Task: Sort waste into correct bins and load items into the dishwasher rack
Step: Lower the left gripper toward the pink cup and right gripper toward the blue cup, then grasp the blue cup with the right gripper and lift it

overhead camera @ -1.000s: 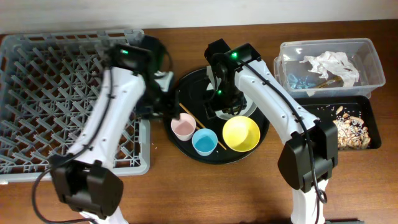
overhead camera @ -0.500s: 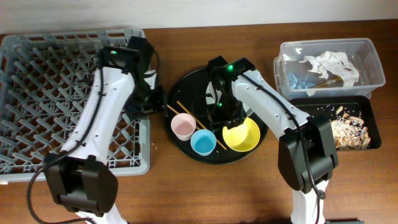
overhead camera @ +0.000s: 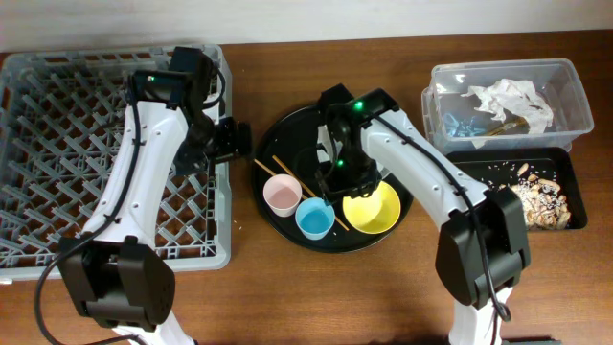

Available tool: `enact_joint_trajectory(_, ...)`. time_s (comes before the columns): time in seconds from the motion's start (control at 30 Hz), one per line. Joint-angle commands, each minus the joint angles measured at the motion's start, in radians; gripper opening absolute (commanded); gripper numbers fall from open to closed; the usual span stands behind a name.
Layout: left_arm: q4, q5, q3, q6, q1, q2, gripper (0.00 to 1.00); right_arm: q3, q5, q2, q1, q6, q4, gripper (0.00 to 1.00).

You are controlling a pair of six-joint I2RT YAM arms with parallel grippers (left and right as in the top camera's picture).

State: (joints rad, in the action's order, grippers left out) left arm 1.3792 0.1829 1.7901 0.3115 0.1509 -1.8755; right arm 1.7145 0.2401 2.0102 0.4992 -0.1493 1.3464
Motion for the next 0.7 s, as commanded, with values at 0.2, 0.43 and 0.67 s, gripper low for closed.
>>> enact_joint_trajectory(0.2,-0.038,-0.027,-0.008,0.002,-0.003,0.004,0.99,-0.074,-0.03,-0.024,0.06,-0.003,-0.123,0.51)
enact_joint_trajectory(0.43,-0.048,-0.027,-0.008,0.003,-0.003,0.004,0.99,-0.14,-0.068,-0.023,0.06,-0.043,-0.165,0.37)
enact_joint_trajectory(0.67,-0.048,-0.027,-0.008,0.003,-0.003,0.004,0.99,-0.159,-0.066,-0.024,0.063,-0.048,-0.172,0.15)
